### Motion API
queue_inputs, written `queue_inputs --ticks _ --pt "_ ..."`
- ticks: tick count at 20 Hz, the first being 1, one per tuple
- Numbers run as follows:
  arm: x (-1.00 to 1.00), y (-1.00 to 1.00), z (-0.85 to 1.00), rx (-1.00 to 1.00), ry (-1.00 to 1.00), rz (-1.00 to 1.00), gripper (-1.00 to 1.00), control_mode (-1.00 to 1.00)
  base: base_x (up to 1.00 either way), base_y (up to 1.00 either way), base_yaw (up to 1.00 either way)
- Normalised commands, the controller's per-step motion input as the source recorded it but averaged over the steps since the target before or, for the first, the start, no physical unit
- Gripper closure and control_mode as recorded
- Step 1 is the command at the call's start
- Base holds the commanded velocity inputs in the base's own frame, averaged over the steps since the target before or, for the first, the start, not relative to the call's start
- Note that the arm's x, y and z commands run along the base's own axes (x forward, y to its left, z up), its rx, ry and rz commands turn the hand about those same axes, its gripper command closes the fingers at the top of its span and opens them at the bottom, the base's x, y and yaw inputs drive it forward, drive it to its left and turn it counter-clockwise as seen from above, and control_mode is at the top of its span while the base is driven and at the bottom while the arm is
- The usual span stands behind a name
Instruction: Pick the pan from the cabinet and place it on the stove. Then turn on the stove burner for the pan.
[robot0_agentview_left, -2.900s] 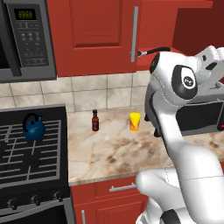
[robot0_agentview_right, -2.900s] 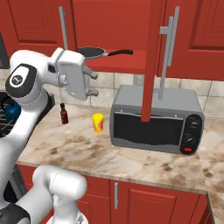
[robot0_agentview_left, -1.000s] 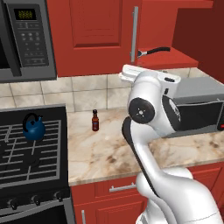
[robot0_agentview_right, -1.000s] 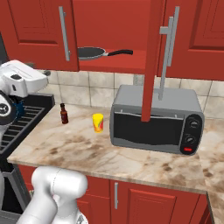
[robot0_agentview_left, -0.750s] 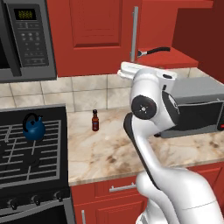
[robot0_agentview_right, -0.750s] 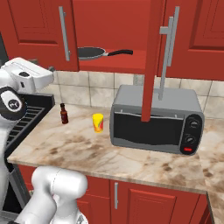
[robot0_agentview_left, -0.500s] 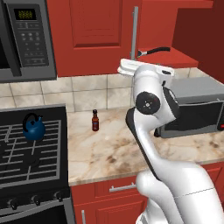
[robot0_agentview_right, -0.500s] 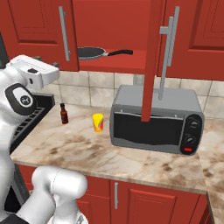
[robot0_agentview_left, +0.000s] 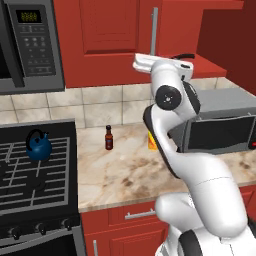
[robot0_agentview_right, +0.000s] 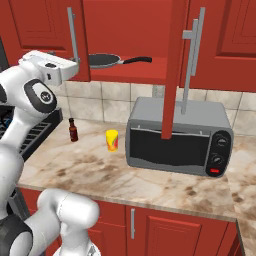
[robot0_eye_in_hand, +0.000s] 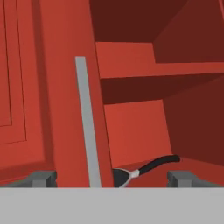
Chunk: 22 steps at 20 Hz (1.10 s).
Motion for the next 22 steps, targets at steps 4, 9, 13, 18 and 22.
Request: queue_inputs --ticks 4,9,13,18,22 --pt "0.52 0.08 0.05 0.0 0.0 0.01 -1.0 -1.0 0.0 0.0 0.0" --pt "0.52 0.09 0.0 0.0 0.0 0.02 -1.0 -1.0 0.0 0.0 0.0" --pt "0.52 0.05 0.0 0.0 -0.03 0.04 -1.0 -1.0 0.0 0.0 0.0" --pt "0.48 0.08 0.0 0.0 -0.04 0.03 -1.0 -1.0 0.0 0.0 0.0" --pt "0.39 0.13 0.0 0.0 -0.03 0.03 -1.0 -1.0 0.0 0.0 0.0"
